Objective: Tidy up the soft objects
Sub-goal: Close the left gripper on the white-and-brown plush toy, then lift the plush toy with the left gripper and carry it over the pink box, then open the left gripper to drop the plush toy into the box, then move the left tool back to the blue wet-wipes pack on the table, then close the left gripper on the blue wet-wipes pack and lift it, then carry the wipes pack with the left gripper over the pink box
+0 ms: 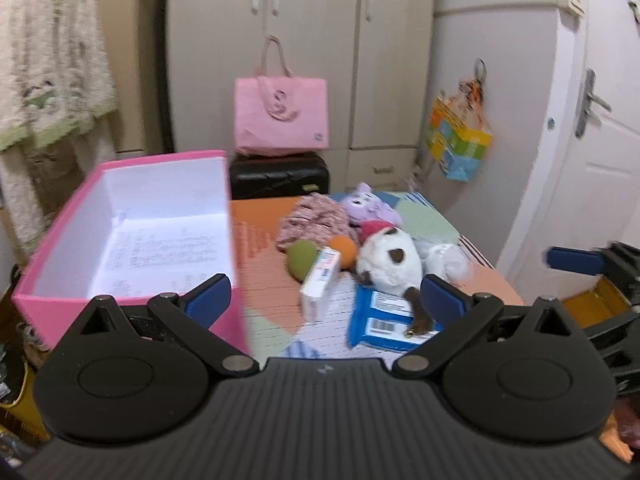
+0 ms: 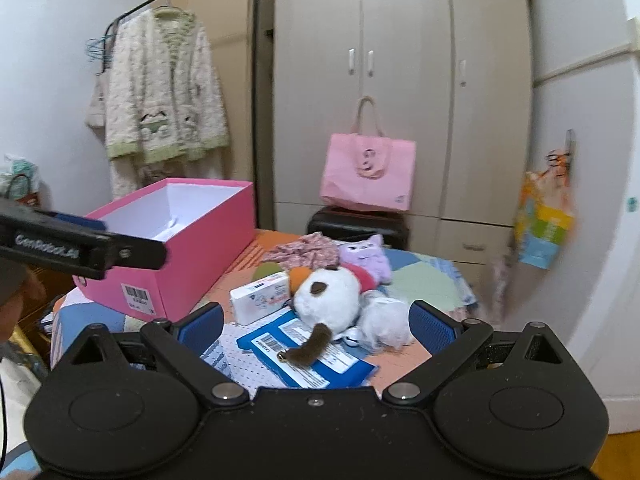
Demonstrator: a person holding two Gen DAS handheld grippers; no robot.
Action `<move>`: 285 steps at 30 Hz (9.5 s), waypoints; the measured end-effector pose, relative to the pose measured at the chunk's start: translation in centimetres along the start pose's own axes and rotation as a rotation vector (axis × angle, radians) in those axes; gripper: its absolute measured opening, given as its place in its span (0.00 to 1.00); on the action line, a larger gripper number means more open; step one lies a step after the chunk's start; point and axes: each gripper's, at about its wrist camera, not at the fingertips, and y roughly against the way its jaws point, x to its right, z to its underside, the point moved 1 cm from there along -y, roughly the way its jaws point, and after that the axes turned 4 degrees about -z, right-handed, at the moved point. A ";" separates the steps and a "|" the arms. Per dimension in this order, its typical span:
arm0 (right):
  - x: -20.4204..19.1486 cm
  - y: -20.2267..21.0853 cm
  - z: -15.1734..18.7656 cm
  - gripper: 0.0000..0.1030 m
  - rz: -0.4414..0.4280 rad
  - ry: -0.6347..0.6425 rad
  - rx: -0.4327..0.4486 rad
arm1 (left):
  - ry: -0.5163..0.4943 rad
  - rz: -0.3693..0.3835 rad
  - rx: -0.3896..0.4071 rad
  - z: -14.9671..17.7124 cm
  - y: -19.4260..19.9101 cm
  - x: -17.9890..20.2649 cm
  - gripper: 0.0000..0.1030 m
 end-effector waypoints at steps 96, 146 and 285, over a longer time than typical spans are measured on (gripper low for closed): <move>-13.9 -5.6 -4.3 0.63 -0.420 0.284 -0.030 | 0.077 0.046 -0.328 -0.7 3.9 -8.4 0.60; -12.6 -31.8 -13.0 0.56 -0.322 0.444 -0.305 | 0.263 0.112 -0.493 -8.1 -20.5 -21.3 0.54; -1.6 -6.2 5.5 0.66 -0.079 -0.003 -0.080 | -0.167 0.264 -0.211 4.1 -5.9 3.2 0.61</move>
